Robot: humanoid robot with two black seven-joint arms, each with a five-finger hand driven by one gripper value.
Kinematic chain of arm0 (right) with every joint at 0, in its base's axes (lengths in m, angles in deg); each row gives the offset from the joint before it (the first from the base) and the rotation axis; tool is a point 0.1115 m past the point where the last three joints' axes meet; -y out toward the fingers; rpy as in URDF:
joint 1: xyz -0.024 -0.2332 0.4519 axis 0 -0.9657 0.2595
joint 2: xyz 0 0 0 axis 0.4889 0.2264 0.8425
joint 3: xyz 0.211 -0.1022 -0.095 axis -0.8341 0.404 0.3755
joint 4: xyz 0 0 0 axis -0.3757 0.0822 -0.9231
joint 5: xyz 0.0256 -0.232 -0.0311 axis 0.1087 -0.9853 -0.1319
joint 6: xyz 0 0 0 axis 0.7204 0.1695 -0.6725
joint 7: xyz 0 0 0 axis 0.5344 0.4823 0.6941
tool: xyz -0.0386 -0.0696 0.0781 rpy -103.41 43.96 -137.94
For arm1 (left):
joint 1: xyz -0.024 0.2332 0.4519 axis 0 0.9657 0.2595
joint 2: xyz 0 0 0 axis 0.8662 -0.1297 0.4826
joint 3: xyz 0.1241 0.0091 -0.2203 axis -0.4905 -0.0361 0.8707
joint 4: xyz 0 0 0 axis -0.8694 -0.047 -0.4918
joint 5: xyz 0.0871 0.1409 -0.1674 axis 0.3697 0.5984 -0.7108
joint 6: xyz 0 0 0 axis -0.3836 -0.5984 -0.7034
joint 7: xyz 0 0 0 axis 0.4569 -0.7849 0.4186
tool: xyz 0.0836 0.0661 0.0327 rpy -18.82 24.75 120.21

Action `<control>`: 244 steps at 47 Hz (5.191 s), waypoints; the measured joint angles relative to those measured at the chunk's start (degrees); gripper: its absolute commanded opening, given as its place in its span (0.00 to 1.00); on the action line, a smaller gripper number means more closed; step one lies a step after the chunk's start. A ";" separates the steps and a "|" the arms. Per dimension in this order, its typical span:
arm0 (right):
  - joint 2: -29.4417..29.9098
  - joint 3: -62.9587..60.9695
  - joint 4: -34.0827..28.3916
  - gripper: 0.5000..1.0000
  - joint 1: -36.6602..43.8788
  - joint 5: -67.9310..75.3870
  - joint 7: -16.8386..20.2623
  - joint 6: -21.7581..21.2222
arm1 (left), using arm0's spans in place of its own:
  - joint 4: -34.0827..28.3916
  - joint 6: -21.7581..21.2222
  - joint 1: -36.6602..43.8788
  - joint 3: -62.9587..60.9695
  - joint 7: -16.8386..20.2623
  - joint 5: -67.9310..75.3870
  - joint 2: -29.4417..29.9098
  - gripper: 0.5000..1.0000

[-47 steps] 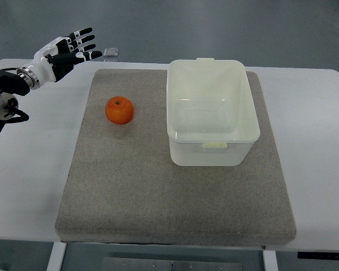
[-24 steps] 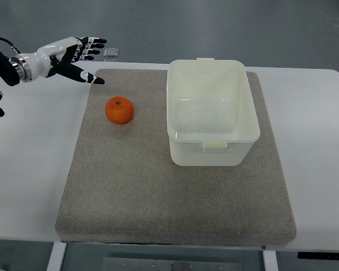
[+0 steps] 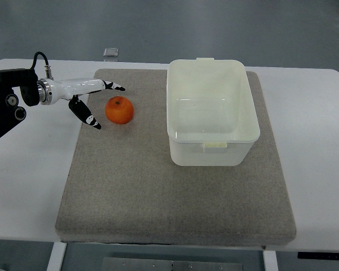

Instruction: Put orange in box with left hand

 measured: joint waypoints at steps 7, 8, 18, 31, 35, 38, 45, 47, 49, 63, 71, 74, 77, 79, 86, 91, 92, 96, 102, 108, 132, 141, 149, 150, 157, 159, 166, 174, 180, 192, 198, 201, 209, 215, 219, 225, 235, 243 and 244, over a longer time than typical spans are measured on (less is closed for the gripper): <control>0.00 0.00 0.00 0.85 0.02 0.00 0.00 0.01 | -0.44 -3.50 -0.20 -2.04 -0.17 0.63 -0.22 0.95; 0.00 0.00 0.00 0.85 0.01 0.00 0.00 0.01 | -0.46 -3.58 -0.20 -2.20 -0.18 0.64 -0.27 0.95; 0.00 0.00 0.00 0.85 0.03 0.00 0.00 -0.03 | -0.60 -3.67 -0.24 -2.62 -0.28 0.95 -2.17 0.88; 0.00 0.00 0.00 0.85 0.00 0.00 0.00 0.01 | -1.50 -3.57 -0.30 -2.91 -0.47 1.10 -3.80 0.72; 0.00 0.00 0.00 0.85 -0.01 0.00 0.00 0.02 | -1.96 -3.58 -0.33 -2.91 -0.47 1.10 -4.30 0.72; 0.00 0.00 0.00 0.85 -0.01 0.00 0.00 0.03 | -2.30 -3.60 -0.33 -2.91 -0.47 1.10 -4.44 0.67; 0.00 0.00 0.00 0.85 0.01 0.00 0.00 0.02 | -2.39 -3.63 -0.37 -2.90 -0.47 1.10 -4.46 0.47; 0.00 0.00 0.00 0.85 0.02 0.00 0.00 0.02 | -2.49 -3.63 -0.43 -2.90 -0.47 1.10 -4.46 0.42; 0.00 0.00 0.00 0.85 0.03 0.00 0.00 0.02 | -2.68 -3.63 -0.48 -2.90 -0.47 1.11 -4.45 0.40; 0.00 0.00 0.00 0.85 -0.01 0.00 0.00 0.00 | -3.01 -3.60 -1.64 -2.89 -0.47 1.37 -4.00 0.00; 0.00 0.00 0.00 0.85 0.00 0.00 0.00 0.02 | -2.25 -3.00 -5.01 -2.87 -0.40 1.44 -3.07 0.00; 0.00 0.00 0.00 0.85 -0.01 0.00 0.00 0.02 | -1.96 -2.74 -6.36 -2.88 -0.42 1.24 -2.22 0.00; 0.00 0.00 0.00 0.85 0.01 0.00 -0.01 0.02 | -0.74 -1.96 -8.06 -2.87 -0.42 1.07 -0.86 0.00; 0.00 0.00 0.00 0.85 0.00 0.00 0.00 0.02 | 0.28 -0.81 -8.95 -2.87 -0.40 0.84 -0.30 0.00; 0.00 0.00 0.00 0.85 0.01 0.00 0.00 0.02 | 2.68 2.83 -12.05 -2.16 -0.39 0.39 0.93 0.00; 0.00 0.00 0.00 0.85 0.01 0.00 0.00 0.02 | 4.64 3.07 -13.19 -2.00 -0.38 0.31 1.07 0.00; 0.00 0.00 0.00 0.85 0.03 0.00 0.00 0.01 | 5.22 3.09 -13.41 -1.95 -0.37 0.30 1.08 0.00; 0.00 0.00 0.00 0.85 0.01 0.00 0.00 0.01 | 7.33 3.11 -14.16 -1.87 -0.36 0.29 1.09 0.00; 0.00 0.00 0.00 0.85 -0.01 0.00 0.00 0.01 | 10.02 3.11 -15.17 -0.73 -0.37 0.30 0.96 0.00; 0.00 0.00 0.00 0.85 0.03 0.00 0.00 0.01 | 11.12 3.41 -16.74 0.12 -0.37 0.25 0.12 0.00; 0.00 0.00 0.00 0.85 0.01 0.00 0.00 0.02 | 10.37 5.48 -19.20 -1.55 -0.64 1.63 -12.89 0.00; 0.00 0.00 0.00 0.85 0.02 0.00 -0.01 0.02 | 9.49 5.41 -19.03 -3.10 -1.63 5.95 -16.31 0.00; 0.00 0.00 0.00 0.85 -0.02 0.00 0.00 0.02 | 7.29 4.78 -18.33 -3.13 -2.60 10.34 -19.97 0.00; 0.00 0.00 0.00 0.85 -0.01 0.00 0.00 0.02 | 6.98 4.77 -18.23 -3.14 -2.82 10.54 -20.52 0.00; 0.00 0.00 0.00 0.85 -0.02 0.00 0.00 0.00 | 4.64 4.63 -17.05 -3.23 -4.68 11.35 -23.64 0.00; 0.00 0.00 0.00 0.85 -0.02 0.00 0.00 0.00 | 4.10 4.62 -16.76 -3.24 -5.19 11.58 -24.23 0.00; 0.00 0.00 0.00 0.85 -0.01 0.00 0.00 -0.02 | 3.11 4.60 -15.84 -3.24 -5.66 13.59 -25.63 0.00; 0.00 0.00 0.00 0.85 -0.01 0.00 0.00 0.00 | 2.79 3.32 -15.19 -3.23 -5.66 13.91 -26.15 0.00; 0.00 0.00 0.00 0.85 -0.01 0.00 0.00 0.01 | 2.74 2.41 -15.01 -3.23 -5.66 13.82 -26.17 0.35; 0.00 0.00 0.00 0.85 0.00 0.00 0.00 0.01 | 2.84 2.28 -14.83 -3.09 -5.66 12.73 -25.97 0.78; 0.00 0.00 0.00 0.85 -0.02 0.00 0.00 0.01 | 2.89 1.38 -14.83 -2.48 -5.65 12.39 -25.61 0.92; 0.00 0.00 0.00 0.85 0.00 0.00 0.00 0.02 | 2.93 0.60 -14.83 -2.30 -5.65 11.14 -25.44 0.92; 0.00 -0.01 0.00 0.85 0.00 0.00 0.00 0.02 | 2.93 -0.24 -14.83 -2.33 -5.65 4.36 -24.40 0.93; 0.00 0.00 0.00 0.85 0.01 0.00 0.00 0.02 | 2.92 -1.49 -14.90 -1.43 -5.60 -2.16 -23.40 0.94; 0.00 0.00 0.00 0.85 0.00 0.00 -0.01 0.02 | 2.91 -4.93 -14.93 -0.85 -5.55 -10.62 -22.45 0.98; 0.00 0.00 0.00 0.85 -0.02 0.00 0.00 0.02 | 2.75 -9.95 -14.81 -0.97 -5.56 -26.42 -19.94 0.98; 0.00 0.00 0.00 0.85 0.00 0.00 0.00 0.01 | 1.83 -14.97 -11.45 -0.55 -4.77 -46.92 -18.08 0.98; 0.00 0.00 0.00 0.85 0.00 0.00 0.00 -0.01 | 0.27 -16.31 -8.91 -0.45 -4.65 -54.96 -15.89 0.98; 0.00 0.00 0.00 0.85 -0.02 0.00 0.00 -0.01 | -0.10 -16.32 -8.49 -0.45 -4.63 -55.97 -15.81 0.98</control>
